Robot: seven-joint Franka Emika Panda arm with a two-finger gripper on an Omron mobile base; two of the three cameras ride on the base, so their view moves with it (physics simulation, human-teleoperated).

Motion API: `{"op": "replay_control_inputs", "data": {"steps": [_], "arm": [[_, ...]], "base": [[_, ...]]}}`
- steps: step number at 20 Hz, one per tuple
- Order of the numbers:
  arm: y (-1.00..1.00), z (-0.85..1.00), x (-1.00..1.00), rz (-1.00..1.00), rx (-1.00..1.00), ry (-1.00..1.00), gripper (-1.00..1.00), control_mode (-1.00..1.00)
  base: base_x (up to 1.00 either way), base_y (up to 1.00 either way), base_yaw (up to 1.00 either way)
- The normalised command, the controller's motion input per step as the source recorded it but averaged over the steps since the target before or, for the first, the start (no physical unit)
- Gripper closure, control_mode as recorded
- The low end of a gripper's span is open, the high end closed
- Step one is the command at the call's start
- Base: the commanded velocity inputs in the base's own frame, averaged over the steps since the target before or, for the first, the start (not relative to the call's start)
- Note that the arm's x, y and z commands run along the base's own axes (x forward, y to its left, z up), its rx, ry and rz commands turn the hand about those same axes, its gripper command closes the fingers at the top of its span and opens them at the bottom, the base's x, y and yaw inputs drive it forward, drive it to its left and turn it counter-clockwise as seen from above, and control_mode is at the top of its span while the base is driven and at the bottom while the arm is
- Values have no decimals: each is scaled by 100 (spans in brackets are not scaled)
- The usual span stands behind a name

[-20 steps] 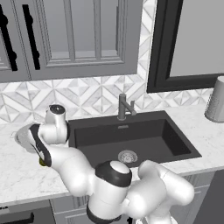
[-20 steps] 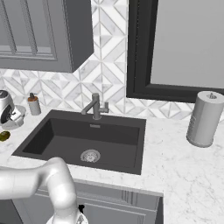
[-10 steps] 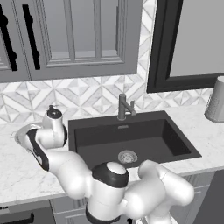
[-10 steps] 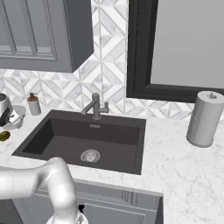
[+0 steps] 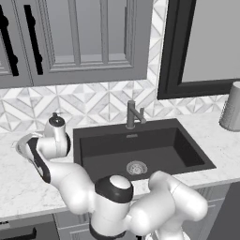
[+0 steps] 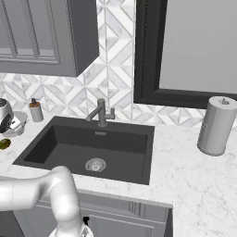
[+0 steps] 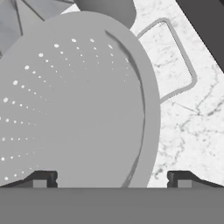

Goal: Put the colander in the sink, put the kiwi in the colander, and turn on the sink faucet and pour water over the colander.

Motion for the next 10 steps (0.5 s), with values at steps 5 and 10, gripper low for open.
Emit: {"op": "replay_control_inputs", "data": {"steps": [5, 10], "arm": [[0, -17, 4, 0, 0, 0, -100, -100], [0, -8, 0, 0, 0, 0, -100, -100]], "base": [[0, 0, 0], [0, 0, 0]]}}
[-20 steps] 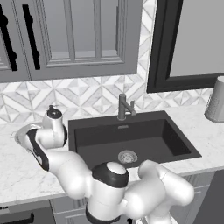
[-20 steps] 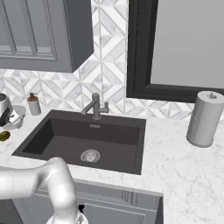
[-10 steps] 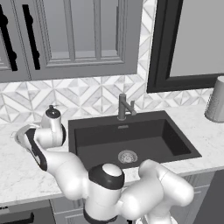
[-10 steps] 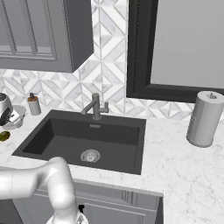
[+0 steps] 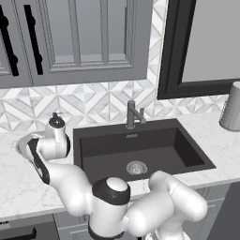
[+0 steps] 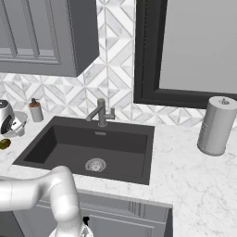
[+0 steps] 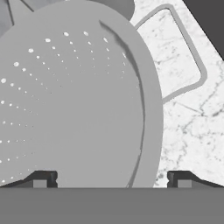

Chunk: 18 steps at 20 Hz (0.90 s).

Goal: Put the colander in the sink, put the kiwi in the colander, and turn on the sink faucet and pour water over the colander.

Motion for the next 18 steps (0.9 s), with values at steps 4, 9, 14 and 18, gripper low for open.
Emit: {"op": "replay_control_inputs", "data": {"steps": [4, 9, 14, 18], "arm": [[0, 0, 0, 0, 0, 0, -100, -100], [0, 0, 0, 0, 0, 0, 100, -100], [0, 0, 0, 0, 0, 0, 100, -100], [0, 0, -9, 0, 0, 0, 100, -100]], "base": [[0, 0, 0], [0, 0, 0], [0, 0, 0], [0, 0, 0]]}}
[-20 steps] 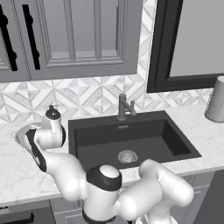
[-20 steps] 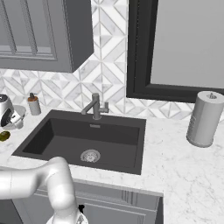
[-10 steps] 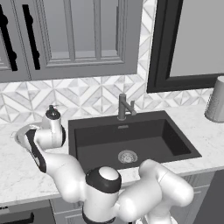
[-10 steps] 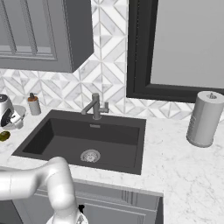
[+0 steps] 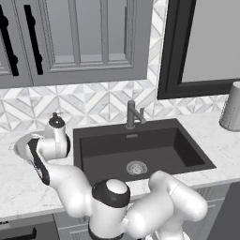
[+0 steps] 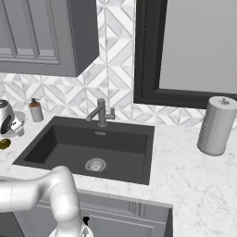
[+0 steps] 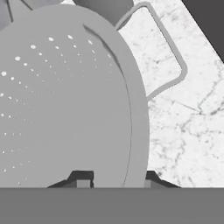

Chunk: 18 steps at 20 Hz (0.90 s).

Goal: Put the colander in the sink, put the kiwi in the colander, and turn on the sink faucet and pour water over the colander.

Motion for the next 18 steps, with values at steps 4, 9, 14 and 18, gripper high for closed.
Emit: {"op": "replay_control_inputs", "data": {"steps": [4, 9, 14, 18], "arm": [[0, 20, -4, 0, 0, -5, 100, -100], [-2, 90, -1, -5, 1, -10, 100, -100], [-51, 88, -18, -9, 7, 0, 100, -100], [-93, 16, -42, -27, 10, 1, 100, -100]], "base": [[0, 0, 0], [0, 0, 0], [0, 0, 0], [0, 0, 0]]}}
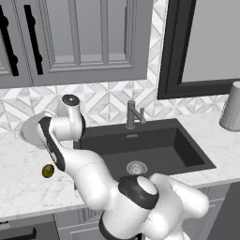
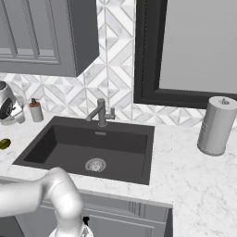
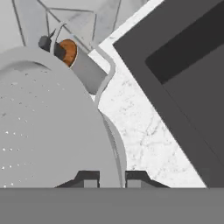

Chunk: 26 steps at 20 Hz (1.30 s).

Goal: Put the colander in the sink, put the kiwi in the colander, and turn on the sink faucet and pour water over the colander.

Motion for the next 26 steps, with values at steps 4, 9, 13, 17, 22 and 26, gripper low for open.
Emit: {"op": "replay_control_inputs", "data": {"steps": [4, 9, 13, 17, 22, 26], "arm": [[-100, -8, -31, -49, 4, 2, 100, -100], [-94, -18, -4, -70, 0, 3, 100, -100], [-83, -10, 0, -79, 3, 6, 100, -100], [-70, -3, -1, -74, 12, 6, 100, -100], [-51, -18, -2, -72, 13, 5, 100, -100], [-34, -67, 1, -36, 13, 0, 100, -100]], "base": [[0, 0, 0], [0, 0, 0], [0, 0, 0], [0, 0, 0], [0, 0, 0], [0, 0, 0]]}}
